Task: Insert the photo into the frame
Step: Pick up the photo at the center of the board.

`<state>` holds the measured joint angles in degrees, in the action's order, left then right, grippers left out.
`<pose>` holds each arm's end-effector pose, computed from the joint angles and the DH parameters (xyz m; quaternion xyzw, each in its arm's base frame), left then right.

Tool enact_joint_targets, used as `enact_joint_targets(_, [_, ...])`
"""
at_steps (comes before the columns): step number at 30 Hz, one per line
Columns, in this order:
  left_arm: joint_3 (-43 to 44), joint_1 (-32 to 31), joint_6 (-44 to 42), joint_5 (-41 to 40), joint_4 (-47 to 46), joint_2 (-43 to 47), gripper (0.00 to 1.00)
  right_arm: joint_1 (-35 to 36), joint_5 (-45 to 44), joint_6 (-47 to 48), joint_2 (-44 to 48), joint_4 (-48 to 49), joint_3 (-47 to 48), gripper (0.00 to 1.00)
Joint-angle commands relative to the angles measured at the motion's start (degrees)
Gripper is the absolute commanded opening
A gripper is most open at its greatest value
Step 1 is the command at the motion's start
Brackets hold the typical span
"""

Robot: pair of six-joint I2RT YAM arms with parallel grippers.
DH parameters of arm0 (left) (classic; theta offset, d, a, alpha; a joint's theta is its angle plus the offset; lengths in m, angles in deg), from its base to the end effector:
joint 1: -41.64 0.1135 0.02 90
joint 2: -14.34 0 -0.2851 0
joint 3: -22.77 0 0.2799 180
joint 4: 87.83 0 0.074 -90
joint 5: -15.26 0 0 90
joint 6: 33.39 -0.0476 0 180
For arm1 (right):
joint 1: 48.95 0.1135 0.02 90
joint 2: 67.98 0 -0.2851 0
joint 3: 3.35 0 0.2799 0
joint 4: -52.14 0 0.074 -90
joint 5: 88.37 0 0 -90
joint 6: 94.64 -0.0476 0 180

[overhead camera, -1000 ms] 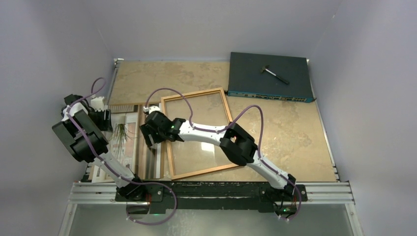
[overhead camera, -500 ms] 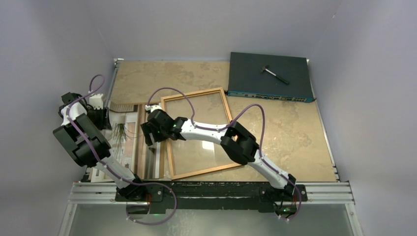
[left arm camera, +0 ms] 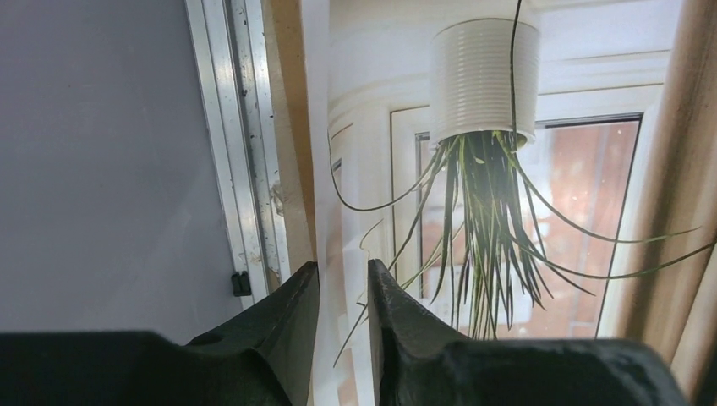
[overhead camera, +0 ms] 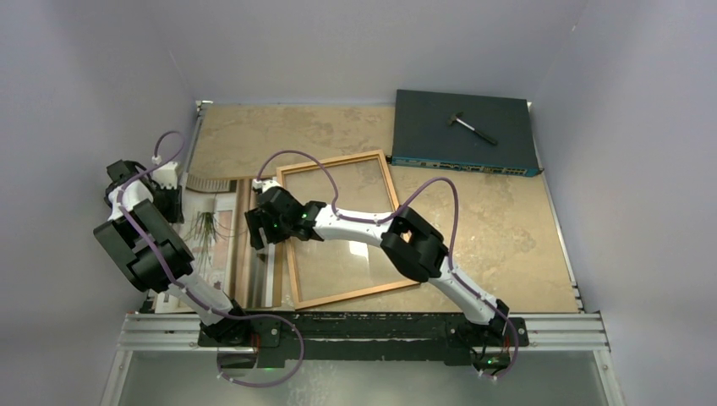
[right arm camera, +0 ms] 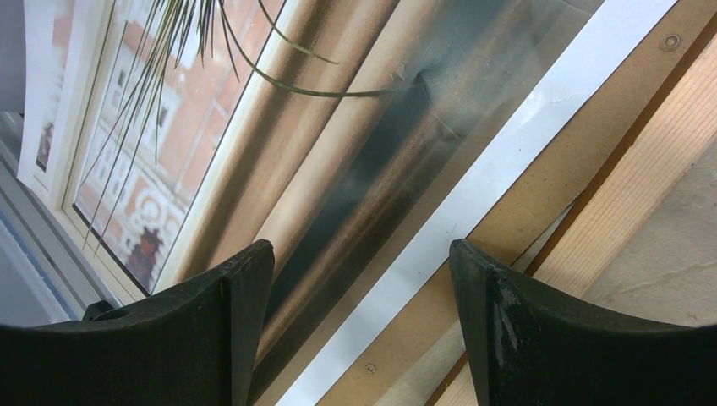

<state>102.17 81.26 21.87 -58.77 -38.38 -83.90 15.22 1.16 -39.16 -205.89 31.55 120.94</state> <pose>0.2934 0.2259 0.1940 -0.0153 0.9728 0.0040 0.2310 0.2636 0.5436 0.1703 -0.2243 0.8549 0.3526 0.3076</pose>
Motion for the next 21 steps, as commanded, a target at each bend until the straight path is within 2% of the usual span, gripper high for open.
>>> enact_joint_targets(1, [-0.59,-0.38,-1.29,0.87,-2.64,1.15,0.22,-0.32,1.61,-0.5,1.39,-2.31,-2.64,0.78])
enact_joint_targets(5, [-0.17,-0.5,-1.13,0.74,-2.61,1.34,0.06,-0.38,2.59,-0.37,1.96,-1.0,-3.19,0.78])
enact_joint_targets(8, [-0.05,-0.71,-1.73,0.33,-2.71,1.9,0.0,-0.52,3.33,0.19,2.92,0.74,-3.9,0.78])
enact_joint_targets(15, [-0.37,-1.06,-3.62,-0.56,-3.37,3.58,0.0,-3.53,13.52,6.91,6.24,10.07,-4.81,0.81])
enact_joint_targets(21, [1.91,-1.11,-7.24,4.1,0.12,6.68,0.0,-9.81,25.69,17.97,7.74,20.99,-3.58,0.84])
